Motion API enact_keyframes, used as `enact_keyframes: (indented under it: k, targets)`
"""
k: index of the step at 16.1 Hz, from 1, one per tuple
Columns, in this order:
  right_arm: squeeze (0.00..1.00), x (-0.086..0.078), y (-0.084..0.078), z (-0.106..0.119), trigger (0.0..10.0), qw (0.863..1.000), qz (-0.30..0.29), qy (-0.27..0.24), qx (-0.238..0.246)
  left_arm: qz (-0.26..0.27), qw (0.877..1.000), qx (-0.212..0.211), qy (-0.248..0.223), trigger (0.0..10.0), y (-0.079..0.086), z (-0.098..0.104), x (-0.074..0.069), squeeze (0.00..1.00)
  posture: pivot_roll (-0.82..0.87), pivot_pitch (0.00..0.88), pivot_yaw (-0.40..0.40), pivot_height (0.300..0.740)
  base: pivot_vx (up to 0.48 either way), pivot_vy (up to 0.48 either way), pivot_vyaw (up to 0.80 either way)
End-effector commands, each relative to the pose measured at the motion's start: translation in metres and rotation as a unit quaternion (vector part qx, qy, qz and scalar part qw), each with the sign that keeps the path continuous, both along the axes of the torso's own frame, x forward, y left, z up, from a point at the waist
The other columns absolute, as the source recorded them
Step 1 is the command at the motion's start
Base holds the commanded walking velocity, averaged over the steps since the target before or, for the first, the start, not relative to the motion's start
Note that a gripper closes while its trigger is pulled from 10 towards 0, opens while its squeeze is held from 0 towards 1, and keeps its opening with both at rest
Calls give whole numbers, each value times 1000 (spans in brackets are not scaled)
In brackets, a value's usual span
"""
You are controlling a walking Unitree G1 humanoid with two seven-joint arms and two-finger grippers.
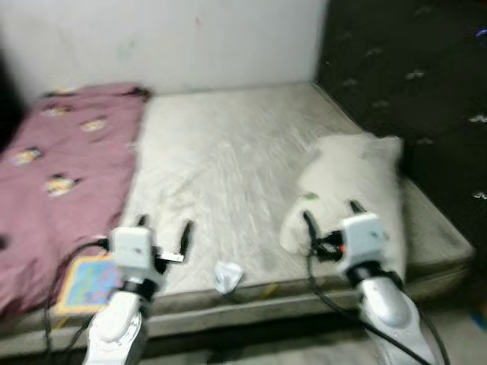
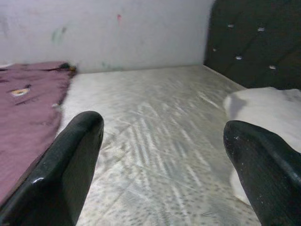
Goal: Clean up the room
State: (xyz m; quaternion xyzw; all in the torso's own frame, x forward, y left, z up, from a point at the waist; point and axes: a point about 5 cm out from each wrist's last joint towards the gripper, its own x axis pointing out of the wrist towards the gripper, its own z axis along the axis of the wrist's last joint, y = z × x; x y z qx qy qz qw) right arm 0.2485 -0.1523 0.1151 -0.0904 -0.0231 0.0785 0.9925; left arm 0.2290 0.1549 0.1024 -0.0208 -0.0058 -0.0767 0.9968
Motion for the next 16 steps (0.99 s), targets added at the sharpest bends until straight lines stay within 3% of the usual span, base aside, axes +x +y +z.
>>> enact_keyframes:
  k: [1,10,16]
  targets:
    - [0,1,9,1,10000,1000,11,-1,17,11,1000,14,-5,10000,9,2,0,0,-7,0,-12,740,259,0,506]
    - [0,1,10,-1,10000,1000,14,2,18,9,1000,11,-7,10000,8,3,0,0,-4,0,-11,740,322,0,0]
    - [0,3,9,-3,10000,1000,15,4,19,31,999,4,-3,10000,10,2,2,0,2,0,-16,740,0,0,0]
